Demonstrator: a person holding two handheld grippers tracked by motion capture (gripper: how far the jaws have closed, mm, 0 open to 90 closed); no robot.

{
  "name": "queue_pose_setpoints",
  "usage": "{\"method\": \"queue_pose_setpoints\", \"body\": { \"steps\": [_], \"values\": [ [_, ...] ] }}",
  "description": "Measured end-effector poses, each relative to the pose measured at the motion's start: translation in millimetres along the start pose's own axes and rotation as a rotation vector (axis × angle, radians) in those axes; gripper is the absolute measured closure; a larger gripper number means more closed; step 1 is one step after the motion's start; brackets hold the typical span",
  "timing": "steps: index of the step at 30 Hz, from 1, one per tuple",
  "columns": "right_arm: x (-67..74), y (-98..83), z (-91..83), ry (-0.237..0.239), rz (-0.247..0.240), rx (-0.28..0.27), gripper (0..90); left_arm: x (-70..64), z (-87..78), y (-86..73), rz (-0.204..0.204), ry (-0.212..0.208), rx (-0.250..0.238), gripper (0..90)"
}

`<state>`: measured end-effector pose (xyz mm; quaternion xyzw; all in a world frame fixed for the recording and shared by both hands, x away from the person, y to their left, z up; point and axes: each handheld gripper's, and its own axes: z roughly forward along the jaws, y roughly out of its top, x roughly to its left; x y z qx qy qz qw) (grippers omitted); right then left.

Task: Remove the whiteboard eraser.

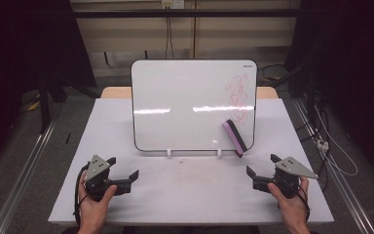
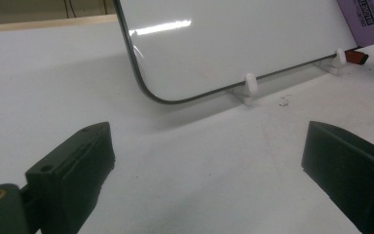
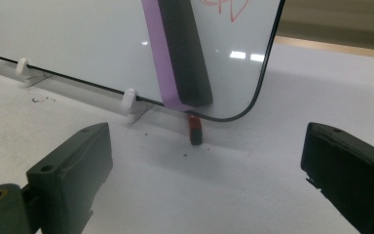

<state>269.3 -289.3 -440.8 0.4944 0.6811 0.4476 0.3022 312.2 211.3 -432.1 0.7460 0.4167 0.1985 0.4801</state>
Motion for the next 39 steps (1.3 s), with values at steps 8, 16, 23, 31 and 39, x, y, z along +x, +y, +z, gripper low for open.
{"method": "queue_pose_setpoints", "body": {
  "steps": [8, 16, 23, 31, 39],
  "values": [
    [1.3, 1.3, 0.5, -0.005, 0.006, 0.004, 6.4, 1.3, 0.7, 0.0, -0.007, 0.009, 0.005, 4.7],
    [6.2, 3.9, 3.3, 0.012, -0.008, 0.034, 5.9, 2.3, -0.7, -1.0, -0.017, 0.002, 0.011, 5.0],
    [8.9, 8.8, 4.3, 0.067, -0.017, 0.072, 11.0, 3.5, -0.4, -0.5, -0.019, 0.040, 0.002, 5.4],
    [11.0, 24.6, 11.9, 0.036, -0.086, 0.088, 11.0, 3.4, 0.6, -1.0, -0.021, 0.009, 0.007, 4.9],
    [9.9, 43.3, 22.2, -0.004, -0.128, 0.092, 7.1, -0.7, 0.2, -1.3, -0.017, -0.014, 0.016, 5.0]
  ]
}}
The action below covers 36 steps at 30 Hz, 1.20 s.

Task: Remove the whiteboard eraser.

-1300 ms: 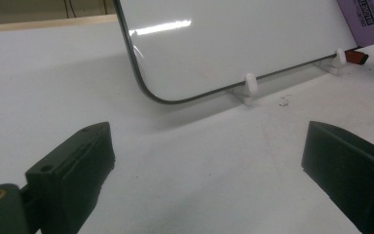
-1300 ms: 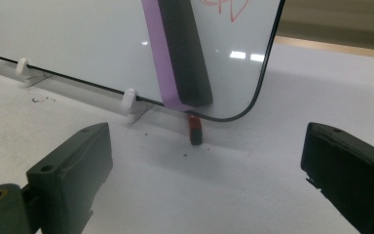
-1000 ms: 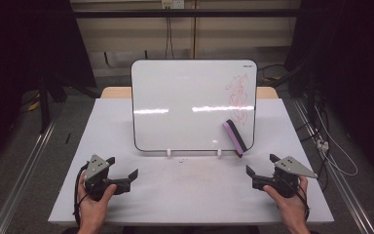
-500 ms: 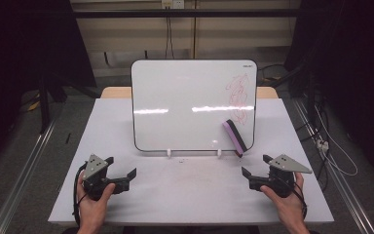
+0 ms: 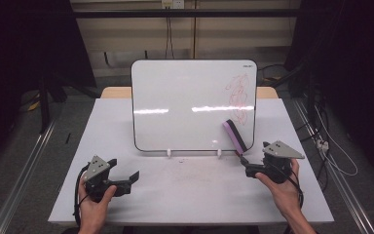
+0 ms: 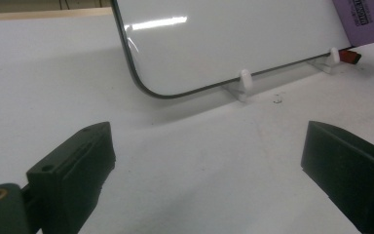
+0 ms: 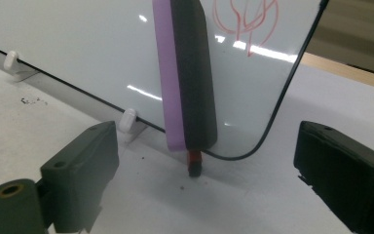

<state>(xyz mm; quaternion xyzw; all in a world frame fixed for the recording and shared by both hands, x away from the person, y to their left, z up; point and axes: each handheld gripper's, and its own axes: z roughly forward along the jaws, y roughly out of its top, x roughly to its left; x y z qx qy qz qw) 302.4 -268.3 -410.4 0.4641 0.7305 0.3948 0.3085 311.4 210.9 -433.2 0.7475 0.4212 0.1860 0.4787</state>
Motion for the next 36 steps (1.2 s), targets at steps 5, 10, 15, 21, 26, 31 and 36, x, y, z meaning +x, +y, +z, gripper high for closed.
{"method": "queue_pose_setpoints", "body": {
  "steps": [5, 10, 15, 21, 26, 31, 36],
  "values": [
    [0.4, 8.4, 14.7, 0.010, -0.027, 0.011, 9.6, 1.0, 3.4, 1.3, -0.012, -0.004, 0.005, 5.1],
    [-0.8, 20.9, 21.9, 0.014, -0.050, 0.017, 17.9, -1.6, 6.9, 1.0, -0.010, -0.013, 0.014, 5.3],
    [0.1, 26.2, 30.8, 0.008, -0.085, 0.036, 27.4, -3.5, 7.5, 1.7, 0.021, -0.013, 0.014, 5.3],
    [2.6, 20.4, 37.8, 0.021, -0.093, 0.068, 34.5, -1.7, 6.4, 0.0, 0.018, -0.015, 0.019, 5.3],
    [7.1, 14.7, 41.0, 0.008, -0.116, 0.100, 40.8, -0.6, 7.2, 0.1, 0.012, -0.014, 0.023, 5.3],
    [10.3, 13.9, 42.8, -0.010, -0.130, 0.121, 46.6, 0.5, 7.3, -0.2, 0.008, -0.012, 0.024, 5.3],
    [12.3, 14.4, 44.3, -0.026, -0.125, 0.124, 54.5, 1.1, 7.0, -0.1, 0.009, -0.014, 0.025, 5.3]
  ]
}}
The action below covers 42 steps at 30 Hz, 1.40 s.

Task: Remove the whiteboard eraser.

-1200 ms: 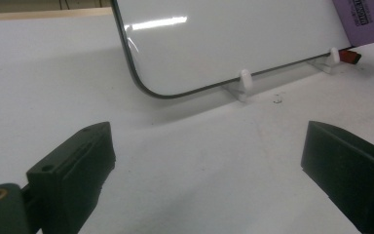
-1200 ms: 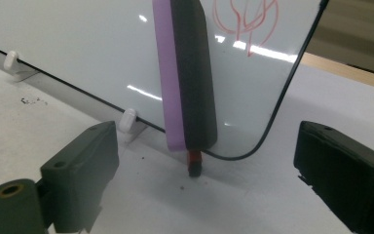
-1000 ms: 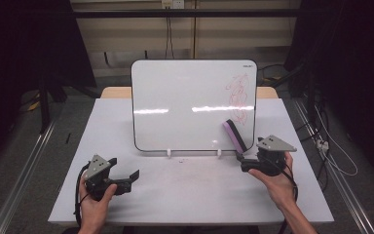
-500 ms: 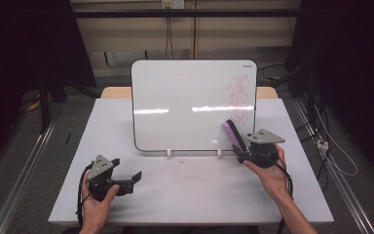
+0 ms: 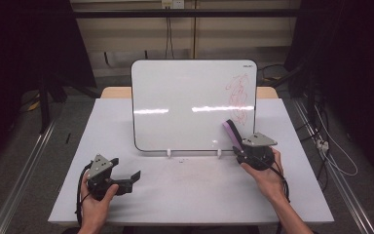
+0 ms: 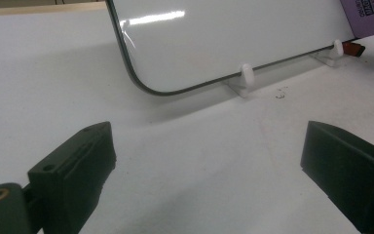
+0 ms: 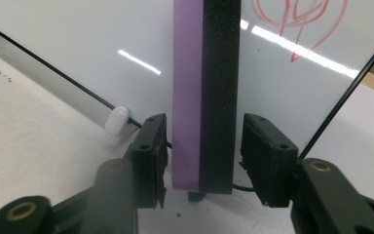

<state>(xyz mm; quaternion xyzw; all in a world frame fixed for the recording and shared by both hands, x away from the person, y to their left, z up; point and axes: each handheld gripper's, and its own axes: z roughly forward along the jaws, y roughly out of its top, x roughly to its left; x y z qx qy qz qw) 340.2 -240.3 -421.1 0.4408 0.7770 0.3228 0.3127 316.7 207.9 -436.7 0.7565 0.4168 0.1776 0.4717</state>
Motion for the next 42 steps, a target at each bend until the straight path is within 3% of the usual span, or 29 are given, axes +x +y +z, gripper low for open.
{"method": "queue_pose_setpoints", "body": {
  "steps": [5, 24, 33, 42],
  "values": [
    [0.6, 0.5, 2.9, -0.007, 0.007, 0.009, 59.8, 0.9, -0.6, -0.3, -0.002, 0.002, 0.000, 5.3],
    [2.2, 0.7, 1.7, -0.027, 0.003, 0.007, 63.8, 2.9, -1.9, -0.4, -0.004, 0.002, -0.003, 5.3],
    [-0.1, 1.9, -6.0, -0.016, 0.014, -0.032, 64.0, 3.7, -2.9, -0.7, 0.003, 0.004, 0.002, 5.3],
    [-1.1, 0.7, -12.6, 0.020, 0.061, -0.095, 64.0, 4.5, -3.1, -1.2, -0.007, -0.006, -0.003, 5.5]
  ]
}}
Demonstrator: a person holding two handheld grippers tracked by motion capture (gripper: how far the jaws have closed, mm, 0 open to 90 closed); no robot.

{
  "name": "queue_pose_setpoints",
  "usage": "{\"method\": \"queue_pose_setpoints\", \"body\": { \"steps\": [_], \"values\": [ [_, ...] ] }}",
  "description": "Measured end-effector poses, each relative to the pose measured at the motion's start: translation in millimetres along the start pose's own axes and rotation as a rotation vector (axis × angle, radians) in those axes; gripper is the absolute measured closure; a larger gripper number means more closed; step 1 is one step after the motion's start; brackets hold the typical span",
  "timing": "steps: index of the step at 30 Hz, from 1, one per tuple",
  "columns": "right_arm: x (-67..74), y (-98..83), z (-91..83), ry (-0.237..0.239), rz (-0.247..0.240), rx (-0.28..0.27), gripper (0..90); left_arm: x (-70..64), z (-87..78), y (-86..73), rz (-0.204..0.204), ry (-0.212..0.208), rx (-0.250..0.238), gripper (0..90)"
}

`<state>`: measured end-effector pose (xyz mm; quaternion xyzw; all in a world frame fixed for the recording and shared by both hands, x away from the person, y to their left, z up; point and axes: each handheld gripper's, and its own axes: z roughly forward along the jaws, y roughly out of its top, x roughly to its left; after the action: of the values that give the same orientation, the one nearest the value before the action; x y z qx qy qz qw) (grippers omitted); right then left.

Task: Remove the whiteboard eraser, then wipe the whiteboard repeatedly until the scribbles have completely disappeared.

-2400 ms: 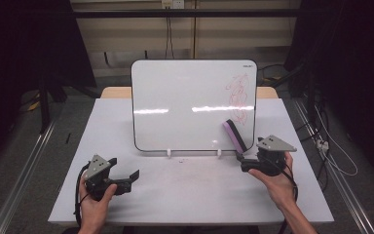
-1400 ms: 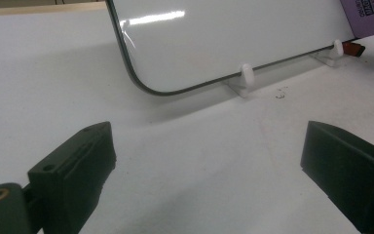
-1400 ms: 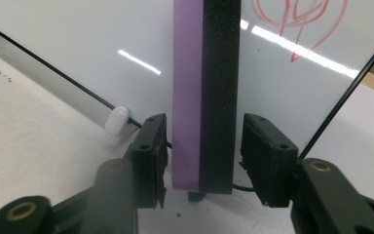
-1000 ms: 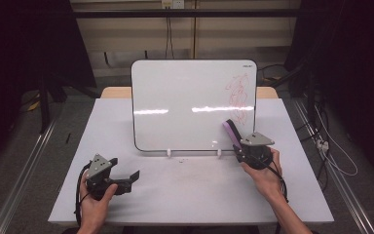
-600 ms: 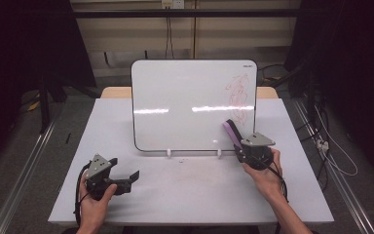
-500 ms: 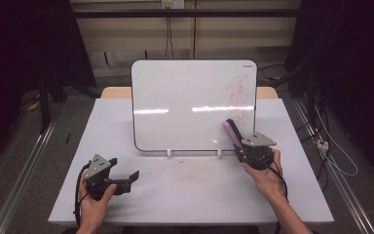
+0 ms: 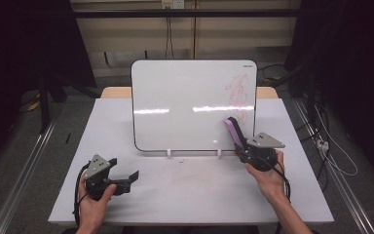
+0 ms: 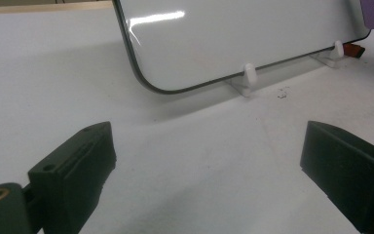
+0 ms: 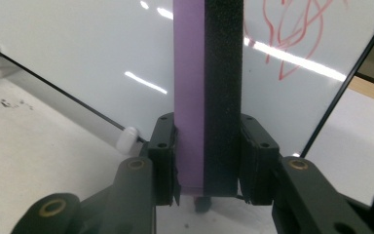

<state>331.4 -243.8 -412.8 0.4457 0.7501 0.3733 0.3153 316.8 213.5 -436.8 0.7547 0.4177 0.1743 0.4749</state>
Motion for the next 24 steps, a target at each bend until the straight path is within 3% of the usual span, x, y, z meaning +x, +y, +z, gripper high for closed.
{"method": "queue_pose_setpoints", "body": {
  "steps": [7, 17, 24],
  "values": [
    [5.3, 1.9, -4.9, 0.036, 0.008, -0.073, 64.0, 1.1, -2.1, 0.0, -0.016, 0.012, -0.014, 5.1],
    [16.4, -1.3, -2.8, 0.100, 0.013, -0.091, 64.0, 2.2, -2.6, 1.2, -0.031, 0.018, -0.029, 5.1],
    [23.4, -1.8, -6.6, 0.137, 0.015, -0.122, 64.0, 1.4, -0.4, 5.1, -0.023, -0.010, -0.041, 3.9]
  ]
}}
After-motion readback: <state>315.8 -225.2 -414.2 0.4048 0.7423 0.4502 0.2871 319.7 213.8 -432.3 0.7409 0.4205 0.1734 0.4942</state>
